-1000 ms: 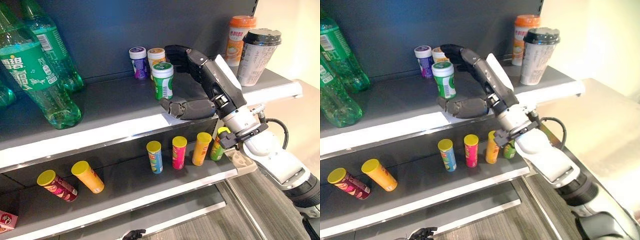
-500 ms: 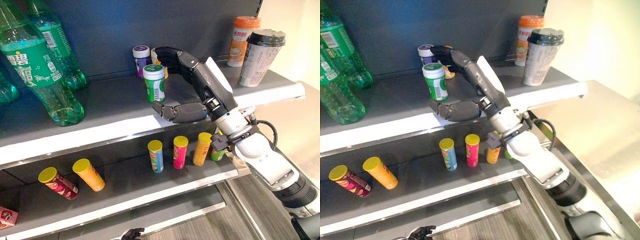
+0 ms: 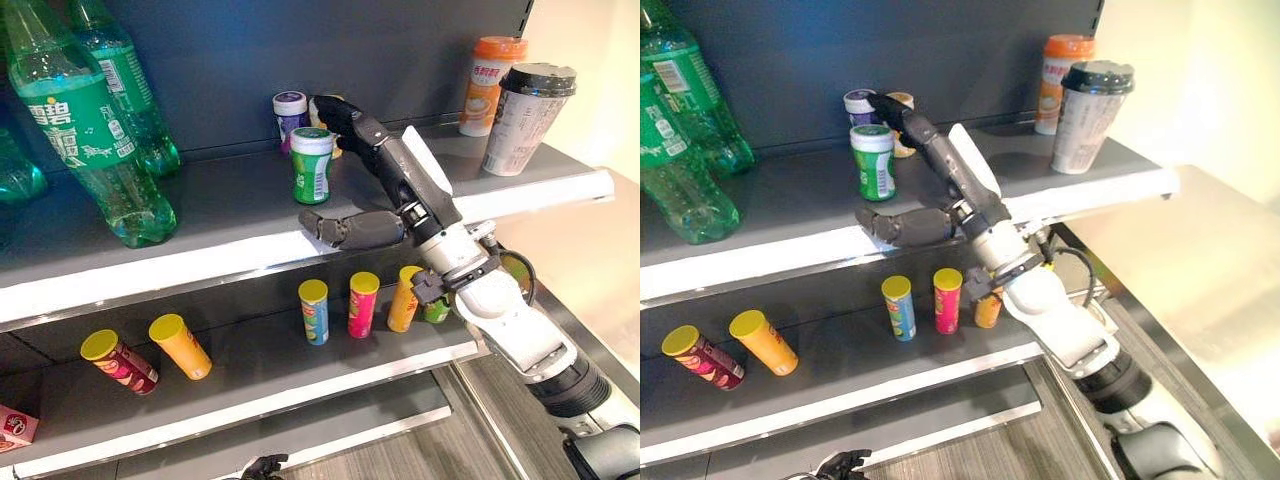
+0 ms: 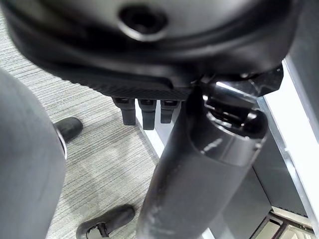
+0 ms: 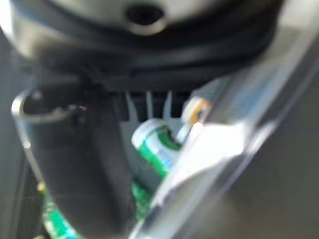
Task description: Put the goods on the table back onto the shelves and tidy them up.
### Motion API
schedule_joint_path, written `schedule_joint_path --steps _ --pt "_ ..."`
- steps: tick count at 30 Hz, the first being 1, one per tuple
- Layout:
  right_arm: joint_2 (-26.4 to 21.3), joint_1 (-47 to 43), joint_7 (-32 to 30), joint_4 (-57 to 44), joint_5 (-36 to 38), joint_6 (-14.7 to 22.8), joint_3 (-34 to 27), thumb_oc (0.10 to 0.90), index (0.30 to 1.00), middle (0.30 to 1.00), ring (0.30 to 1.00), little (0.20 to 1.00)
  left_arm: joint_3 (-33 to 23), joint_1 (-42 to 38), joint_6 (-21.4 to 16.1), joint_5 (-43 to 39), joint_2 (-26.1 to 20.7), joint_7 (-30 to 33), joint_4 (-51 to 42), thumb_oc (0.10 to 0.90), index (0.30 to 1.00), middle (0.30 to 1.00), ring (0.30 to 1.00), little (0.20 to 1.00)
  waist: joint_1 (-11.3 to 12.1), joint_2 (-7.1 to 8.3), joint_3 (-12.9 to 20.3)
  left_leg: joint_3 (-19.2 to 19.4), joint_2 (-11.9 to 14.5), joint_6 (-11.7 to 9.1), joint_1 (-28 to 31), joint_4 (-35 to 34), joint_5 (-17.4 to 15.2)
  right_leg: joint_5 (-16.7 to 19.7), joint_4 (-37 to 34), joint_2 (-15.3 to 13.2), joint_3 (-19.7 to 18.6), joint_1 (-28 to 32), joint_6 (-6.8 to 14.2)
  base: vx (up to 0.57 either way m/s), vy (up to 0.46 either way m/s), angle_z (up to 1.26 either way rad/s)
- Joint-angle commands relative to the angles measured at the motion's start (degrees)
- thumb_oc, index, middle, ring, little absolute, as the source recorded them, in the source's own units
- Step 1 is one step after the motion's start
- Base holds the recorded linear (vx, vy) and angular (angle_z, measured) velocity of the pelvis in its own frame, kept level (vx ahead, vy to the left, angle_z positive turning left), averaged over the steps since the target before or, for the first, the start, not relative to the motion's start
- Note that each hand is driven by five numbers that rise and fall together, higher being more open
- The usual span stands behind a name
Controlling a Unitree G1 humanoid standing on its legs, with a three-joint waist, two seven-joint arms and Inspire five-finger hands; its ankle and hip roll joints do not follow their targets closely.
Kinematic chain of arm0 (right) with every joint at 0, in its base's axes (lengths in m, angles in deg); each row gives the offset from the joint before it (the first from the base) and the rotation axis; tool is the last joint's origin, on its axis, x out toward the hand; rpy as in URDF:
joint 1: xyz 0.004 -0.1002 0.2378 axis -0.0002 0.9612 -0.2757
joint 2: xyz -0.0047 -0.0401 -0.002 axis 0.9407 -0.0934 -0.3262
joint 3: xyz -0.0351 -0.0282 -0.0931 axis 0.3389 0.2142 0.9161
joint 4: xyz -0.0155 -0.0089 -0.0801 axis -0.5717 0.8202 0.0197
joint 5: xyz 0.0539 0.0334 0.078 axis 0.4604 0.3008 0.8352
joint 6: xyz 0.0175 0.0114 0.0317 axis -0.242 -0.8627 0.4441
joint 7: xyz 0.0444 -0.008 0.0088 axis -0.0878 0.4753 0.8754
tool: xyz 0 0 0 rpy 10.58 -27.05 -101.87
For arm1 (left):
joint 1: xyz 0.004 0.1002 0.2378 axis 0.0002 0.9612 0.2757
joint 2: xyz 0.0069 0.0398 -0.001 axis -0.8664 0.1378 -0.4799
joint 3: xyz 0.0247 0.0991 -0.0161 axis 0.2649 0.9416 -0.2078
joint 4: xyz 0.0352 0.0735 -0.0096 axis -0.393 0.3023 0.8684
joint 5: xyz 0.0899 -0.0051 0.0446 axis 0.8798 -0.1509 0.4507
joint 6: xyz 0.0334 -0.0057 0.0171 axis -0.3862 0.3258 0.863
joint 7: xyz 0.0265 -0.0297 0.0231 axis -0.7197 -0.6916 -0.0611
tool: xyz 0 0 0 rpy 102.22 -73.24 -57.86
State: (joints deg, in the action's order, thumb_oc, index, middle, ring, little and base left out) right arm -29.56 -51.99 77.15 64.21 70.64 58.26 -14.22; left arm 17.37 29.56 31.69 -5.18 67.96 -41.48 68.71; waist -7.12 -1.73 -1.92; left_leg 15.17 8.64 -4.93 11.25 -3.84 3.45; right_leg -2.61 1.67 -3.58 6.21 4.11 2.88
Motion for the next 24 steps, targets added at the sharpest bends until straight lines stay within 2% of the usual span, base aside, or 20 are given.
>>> schedule_joint_path --steps 1,3,9,10,13,14,15,17,18,20,22,24 --pt "0.45 -4.08 -4.62 -1.57 -0.26 3.36 -5.71 0.8 0.9 0.9 0.9 0.9 -0.49 -1.24 -1.3 1.04 -1.48 0.62 2.03 0.8 0.9 0.9 0.9 0.9 -0.4 4.73 0.71 0.11 -3.33 1.51 -1.89 -1.16 -6.13 5.97 -6.67 -2.95 -2.62 5.2 2.06 0.0 0.0 0.0" --pt "-1.52 -3.11 -5.62 -2.71 0.27 3.94 -7.93 0.8 0.9 0.9 0.9 0.9 -0.36 -1.24 -1.28 1.01 -1.33 0.69 2.33 0.8 0.9 0.9 0.9 0.9 -0.77 4.83 0.88 0.38 -3.3 1.5 -1.85 -1.16 -6.16 5.97 -6.67 -2.91 -2.68 5.09 2.09 0.0 -0.002 -0.07" --pt "-11.63 3.52 -7.97 -9.43 5.22 6.47 -19.17 0.8 0.9 0.9 0.9 0.9 -0.95 -1.48 -1.22 0.16 -1.06 -0.17 3.0 0.8 0.9 0.9 0.9 0.9 -2.95 5.6 1.53 1.13 -2.98 1.53 -1.74 -1.16 -6.03 5.86 -6.67 -2.49 -3.23 4.55 2.07 0.0 0.008 -0.11" --pt "-13.61 5.5 -8.46 -9.66 6.25 6.92 -22.45 0.8 0.9 0.9 0.9 0.9 -0.92 -1.7 -1.31 0.26 -0.82 -0.52 3.01 0.8 0.9 0.9 0.9 0.9 -3.52 5.89 1.72 1.38 -2.82 1.52 -1.67 -1.16 -6.1 5.83 -6.67 -2.38 -3.32 4.48 2.11 0.01 0.014 -0.22" --pt "-14.82 11.56 -9.86 -10.38 5.81 7.92 -32.49 0.8 0.9 0.9 0.9 0.9 -1.14 -1.47 -1.49 0.24 -0.3 -1.16 2.9 0.8 0.9 0.9 0.9 0.9 -4.19 6.27 1.81 1.57 -2.47 1.61 -1.55 -1.16 -6.26 5.9 -6.67 -2.26 -3.07 4.27 2.14 0.03 -0.003 -0.08" --pt "-14.78 15.96 -10.11 -11.69 5.62 8.34 -38.31 0.8 0.9 0.9 0.9 0.9 -2.26 -0.99 -1.66 0.18 -0.38 -1.4 3.0 0.8 0.9 0.9 0.9 0.9 -4.9 6.37 1.82 1.8 -2.23 1.71 -1.52 -1.16 -6.34 6.02 -6.67 -2.14 -3.07 4.15 2.14 0.0 0.0 0.0" --pt "-14.68 16.52 -10.08 -11.94 5.64 8.3 -38.8 0.8 0.9 0.9 0.9 0.9 -2.03 -0.97 -1.67 0.18 -0.48 -1.4 3.0 0.8 0.9 0.9 0.9 0.9 -4.67 6.46 1.83 1.82 -2.23 1.71 -1.51 -1.16 -6.35 6.01 -6.67 -2.14 -3.08 4.15 2.14 0.04 -0.008 0.06" --pt "-12.99 23.57 -10.64 -14.45 3.91 8.93 -48.31 0.8 0.9 0.9 0.9 0.9 -3.8 -0.42 -1.88 0.37 -0.72 -1.5 3.54 0.8 0.9 0.9 0.9 0.9 -6.29 6.63 1.87 2.76 -1.84 1.87 -0.93 -1.16 -6.7 6.17 -6.67 -1.85 -3.55 3.91 2.2 0.06 -0.003 -0.11" --pt "-12.28 25.01 -10.78 -15.06 3.32 8.98 -50.53 0.8 0.9 0.9 0.9 0.9 -4.01 -0.43 -1.93 0.59 -0.67 -1.47 3.66 0.8 0.9 0.9 0.9 0.9 -6.82 6.65 1.91 3.09 -1.71 1.95 -0.71 -1.16 -6.85 6.19 -6.67 -1.75 -3.7 3.9 2.23 0.09 -0.005 -0.33" --pt "-7.78 30.47 -12.31 -17.96 -2.1 8.58 -59.87 0.8 0.9 0.9 0.9 0.9 -4.19 -1.11 -2.18 1.87 -0.23 -1.4 3.67 0.8 0.9 0.9 0.9 0.9 -9.71 6.34 2.06 4.74 -1.32 2.31 0.48 -1.16 -7.71 6.63 -6.67 -1.52 -4.73 3.57 2.4 0.12 0.012 -0.39" --pt "-3.6 33.39 -13.06 -19.47 -7.09 7.36 -64.62 0.8 0.9 0.9 0.9 0.9 -3.8 -1.22 -2.48 3.2 0.54 -1.31 2.77 0.8 0.9 0.9 0.9 0.9 -11.72 5.82 1.98 6.18 -1.26 2.75 1.98 -1.16 -8.52 7.0 -6.67 -1.26 -6.33 3.47 2.6 0.12 0.024 -0.33" --pt "-0.75 32.95 -12.74 -19.92 -11.14 5.92 -64.11 0.8 0.9 0.9 0.9 0.9 -4.8 -1.07 -2.66 3.28 -0.06 -1.07 0.5 0.8 0.9 0.9 0.9 0.9 -12.51 5.79 1.59 5.23 -1.82 2.66 3.33 -1.16 -8.35 8.47 -6.28 -0.57 -11.47 2.32 3.27 0.08 -0.02 -1.02"
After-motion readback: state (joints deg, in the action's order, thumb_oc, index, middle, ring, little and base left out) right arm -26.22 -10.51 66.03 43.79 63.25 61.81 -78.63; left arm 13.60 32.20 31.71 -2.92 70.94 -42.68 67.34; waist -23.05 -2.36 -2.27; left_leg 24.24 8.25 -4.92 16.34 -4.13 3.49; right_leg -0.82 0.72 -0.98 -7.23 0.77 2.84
